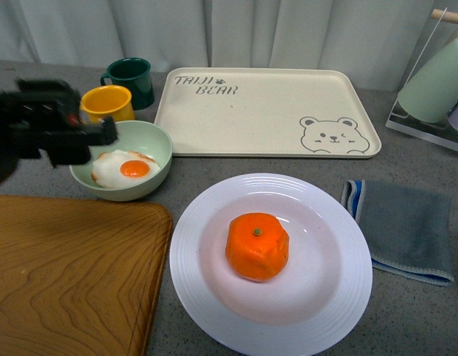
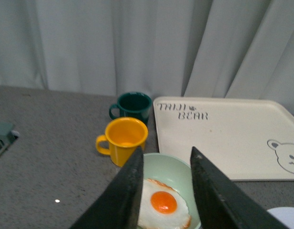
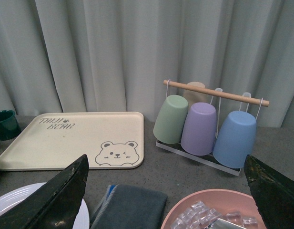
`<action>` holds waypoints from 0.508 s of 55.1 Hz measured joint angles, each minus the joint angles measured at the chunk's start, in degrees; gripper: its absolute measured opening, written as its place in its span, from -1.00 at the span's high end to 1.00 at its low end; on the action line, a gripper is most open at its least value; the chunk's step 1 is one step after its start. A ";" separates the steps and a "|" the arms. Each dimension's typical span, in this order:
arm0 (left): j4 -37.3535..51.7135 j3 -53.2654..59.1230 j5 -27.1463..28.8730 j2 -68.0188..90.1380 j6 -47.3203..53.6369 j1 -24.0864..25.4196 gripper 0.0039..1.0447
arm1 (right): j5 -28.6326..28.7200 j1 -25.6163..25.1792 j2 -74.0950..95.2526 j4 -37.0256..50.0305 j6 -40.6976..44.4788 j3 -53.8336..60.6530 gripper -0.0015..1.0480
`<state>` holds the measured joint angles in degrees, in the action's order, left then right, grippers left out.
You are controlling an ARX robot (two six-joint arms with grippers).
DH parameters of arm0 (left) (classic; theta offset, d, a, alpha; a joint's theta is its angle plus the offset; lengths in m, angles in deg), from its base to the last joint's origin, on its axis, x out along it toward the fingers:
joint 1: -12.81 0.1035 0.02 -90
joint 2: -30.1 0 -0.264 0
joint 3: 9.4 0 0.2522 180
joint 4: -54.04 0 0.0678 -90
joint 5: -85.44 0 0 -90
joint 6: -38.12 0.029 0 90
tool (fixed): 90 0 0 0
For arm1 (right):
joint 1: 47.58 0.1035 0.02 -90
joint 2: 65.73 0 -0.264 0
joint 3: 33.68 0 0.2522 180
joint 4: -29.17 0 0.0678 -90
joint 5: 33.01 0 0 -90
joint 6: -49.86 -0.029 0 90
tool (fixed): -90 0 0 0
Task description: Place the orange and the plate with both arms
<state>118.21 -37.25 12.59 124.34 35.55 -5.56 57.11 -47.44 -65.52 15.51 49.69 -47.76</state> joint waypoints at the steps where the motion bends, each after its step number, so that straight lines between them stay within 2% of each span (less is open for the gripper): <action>1: 0.11 1.75 -0.79 -2.58 0.39 0.96 0.48 | -0.04 0.00 0.00 0.00 0.00 0.00 -0.82; 4: -1.14 4.76 -2.25 -7.45 1.11 3.06 0.72 | -0.04 0.00 0.00 0.00 0.00 0.00 -0.82; 8: -3.50 7.04 -3.91 -11.58 1.27 4.74 0.94 | -0.04 0.00 0.00 0.00 0.00 0.00 -0.82; 24: -16.46 12.17 -9.38 -29.70 1.99 10.14 0.93 | -0.04 0.00 0.00 0.00 0.00 0.00 -0.82; 28: -23.87 12.26 -10.32 -36.33 2.08 11.21 0.93 | -0.02 0.00 0.00 0.00 0.00 0.00 -0.82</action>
<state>94.34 -24.98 2.27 88.01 37.63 5.65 57.09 -47.44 -65.52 15.51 49.69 -47.76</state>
